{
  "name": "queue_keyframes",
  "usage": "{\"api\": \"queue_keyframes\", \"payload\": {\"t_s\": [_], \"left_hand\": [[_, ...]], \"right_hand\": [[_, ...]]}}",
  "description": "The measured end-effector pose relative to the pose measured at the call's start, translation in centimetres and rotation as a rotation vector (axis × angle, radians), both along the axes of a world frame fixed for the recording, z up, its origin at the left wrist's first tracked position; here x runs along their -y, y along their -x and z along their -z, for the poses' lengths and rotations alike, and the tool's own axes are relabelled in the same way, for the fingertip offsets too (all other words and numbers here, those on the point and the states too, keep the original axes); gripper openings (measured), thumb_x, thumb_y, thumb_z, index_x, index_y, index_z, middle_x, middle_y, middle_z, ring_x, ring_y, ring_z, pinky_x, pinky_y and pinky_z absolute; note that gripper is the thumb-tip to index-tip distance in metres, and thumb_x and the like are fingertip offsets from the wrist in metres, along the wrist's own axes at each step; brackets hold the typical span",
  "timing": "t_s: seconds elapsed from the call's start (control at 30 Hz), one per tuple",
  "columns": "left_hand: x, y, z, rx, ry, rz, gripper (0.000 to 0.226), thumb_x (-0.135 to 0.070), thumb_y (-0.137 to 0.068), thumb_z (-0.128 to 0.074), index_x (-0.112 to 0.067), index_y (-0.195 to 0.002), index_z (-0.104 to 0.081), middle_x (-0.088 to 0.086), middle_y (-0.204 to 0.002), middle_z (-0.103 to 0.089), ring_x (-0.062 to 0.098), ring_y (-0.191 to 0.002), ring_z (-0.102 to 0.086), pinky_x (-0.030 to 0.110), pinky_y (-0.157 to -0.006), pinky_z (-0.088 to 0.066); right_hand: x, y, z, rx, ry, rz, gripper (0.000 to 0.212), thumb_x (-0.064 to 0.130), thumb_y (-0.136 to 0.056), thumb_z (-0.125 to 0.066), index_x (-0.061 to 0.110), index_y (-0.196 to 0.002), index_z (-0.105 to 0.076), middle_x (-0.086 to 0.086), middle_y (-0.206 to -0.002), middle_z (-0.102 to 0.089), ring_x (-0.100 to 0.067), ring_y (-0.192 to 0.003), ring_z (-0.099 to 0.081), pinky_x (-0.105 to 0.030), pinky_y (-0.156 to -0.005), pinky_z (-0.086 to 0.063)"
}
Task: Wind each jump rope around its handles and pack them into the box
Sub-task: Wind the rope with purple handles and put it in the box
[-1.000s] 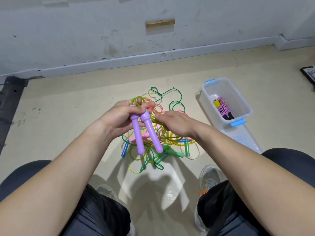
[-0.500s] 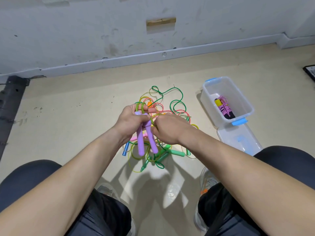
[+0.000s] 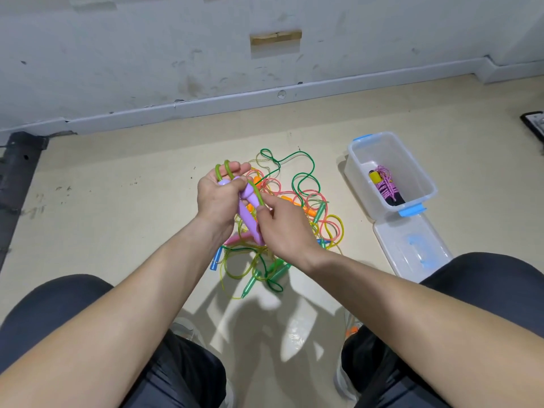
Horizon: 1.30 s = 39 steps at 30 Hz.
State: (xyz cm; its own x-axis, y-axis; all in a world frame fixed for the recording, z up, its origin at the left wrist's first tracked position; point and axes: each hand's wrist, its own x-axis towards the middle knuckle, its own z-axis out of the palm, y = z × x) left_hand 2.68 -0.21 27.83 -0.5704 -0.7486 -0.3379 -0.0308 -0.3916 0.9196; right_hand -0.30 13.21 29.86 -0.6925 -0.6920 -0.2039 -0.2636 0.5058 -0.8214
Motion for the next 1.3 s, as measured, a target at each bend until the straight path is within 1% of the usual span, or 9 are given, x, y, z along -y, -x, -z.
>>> {"api": "queue_keyframes", "payload": {"t_s": [0.07, 0.17, 0.4, 0.53, 0.63, 0.77, 0.97, 1.17, 1.3], "left_hand": [[0.0, 0.0, -0.1, -0.003, 0.029, -0.042, 0.028, 0.018, -0.090, -0.049, -0.008, -0.096, -0.059, 0.011, -0.109, -0.073, 0.022, -0.087, -0.070, 0.032, -0.073, -0.058], [-0.2, 0.2, 0.1, -0.003, 0.048, -0.073, 0.030, 0.017, -0.090, -0.047, -0.011, -0.095, -0.058, 0.005, -0.104, -0.074, 0.025, -0.093, -0.068, 0.041, -0.084, -0.056], [-1.8, 0.3, 0.9, 0.011, -0.004, -0.069, 0.030, 0.017, -0.092, -0.048, -0.012, -0.090, -0.057, 0.006, -0.089, -0.071, 0.014, -0.072, -0.063, 0.026, -0.067, -0.047], [-1.2, 0.3, 0.4, 0.014, -0.098, -0.035, 0.022, 0.008, -0.095, -0.057, -0.012, -0.084, -0.057, 0.007, -0.074, -0.064, 0.015, -0.051, -0.056, 0.022, -0.046, -0.042], [-0.9, 0.2, 0.2, 0.021, -0.135, 0.012, 0.021, 0.005, -0.095, -0.058, -0.012, -0.082, -0.057, 0.008, -0.069, -0.060, 0.017, -0.040, -0.046, 0.022, -0.042, -0.036], [-1.1, 0.2, 0.6, 0.058, -0.109, 0.084, 0.027, 0.011, -0.089, -0.063, -0.014, -0.087, -0.052, 0.005, -0.080, -0.062, 0.018, -0.051, -0.048, 0.025, -0.049, -0.044], [-1.5, -0.1, 2.0, 0.242, 0.079, 0.168, 0.045, 0.010, -0.077, -0.076, -0.019, -0.093, -0.044, 0.000, -0.087, -0.052, 0.021, -0.070, -0.054, 0.038, -0.069, -0.051], [-1.2, 0.4, 1.9, 0.244, 0.020, 0.027, 0.041, 0.015, -0.079, -0.066, -0.016, -0.089, -0.041, 0.004, -0.078, -0.052, 0.025, -0.074, -0.060, 0.031, -0.061, -0.052], [-0.5, 0.9, 1.4, 0.196, 0.008, -0.048, 0.041, 0.014, -0.079, -0.065, -0.018, -0.086, -0.040, 0.008, -0.080, -0.051, 0.025, -0.070, -0.057, 0.033, -0.058, -0.047]], "right_hand": [[0.1, 0.2, 0.1, -0.131, -0.093, -0.106, 0.037, 0.026, -0.101, -0.041, 0.032, -0.136, -0.052, 0.018, -0.046, -0.054, -0.012, -0.063, -0.054, -0.031, -0.059, -0.035], [0.5, 0.0, 0.9, -0.215, -0.193, -0.193, 0.050, 0.034, -0.102, -0.040, 0.025, -0.150, -0.035, 0.003, -0.071, -0.058, -0.032, -0.088, -0.059, -0.035, -0.067, -0.034], [1.0, -1.2, 1.0, -0.173, -0.247, -0.271, 0.042, 0.018, -0.096, -0.046, 0.003, -0.134, -0.037, -0.022, -0.108, -0.062, -0.040, -0.101, -0.058, -0.036, -0.070, -0.036], [1.1, -0.9, 0.9, -0.211, -0.282, -0.262, 0.028, 0.021, -0.099, -0.045, 0.004, -0.122, -0.044, -0.020, -0.109, -0.062, -0.039, -0.102, -0.059, -0.034, -0.070, -0.033], [1.0, -0.8, 1.1, -0.233, -0.315, -0.252, 0.029, 0.021, -0.098, -0.046, 0.005, -0.123, -0.044, -0.019, -0.110, -0.061, -0.039, -0.102, -0.059, -0.035, -0.070, -0.034], [0.8, -0.7, 1.0, -0.199, -0.336, -0.244, 0.028, 0.021, -0.098, -0.048, 0.006, -0.121, -0.045, -0.014, -0.101, -0.056, -0.038, -0.103, -0.058, -0.034, -0.071, -0.033], [0.8, -0.4, 0.5, -0.092, -0.290, -0.253, 0.042, 0.020, -0.096, -0.051, 0.003, -0.135, -0.043, -0.015, -0.115, -0.062, -0.034, -0.106, -0.058, -0.033, -0.069, -0.037], [0.8, -1.4, -0.2, 0.073, -0.135, -0.238, 0.040, 0.018, -0.095, -0.051, 0.000, -0.130, -0.040, -0.004, -0.093, -0.053, -0.023, -0.084, -0.052, -0.027, -0.054, -0.034], [0.5, -2.9, 0.2, 0.072, 0.029, -0.004, 0.036, 0.019, -0.096, -0.047, 0.010, -0.131, -0.047, -0.008, -0.103, -0.067, -0.027, -0.093, -0.061, -0.037, -0.069, -0.044]]}}
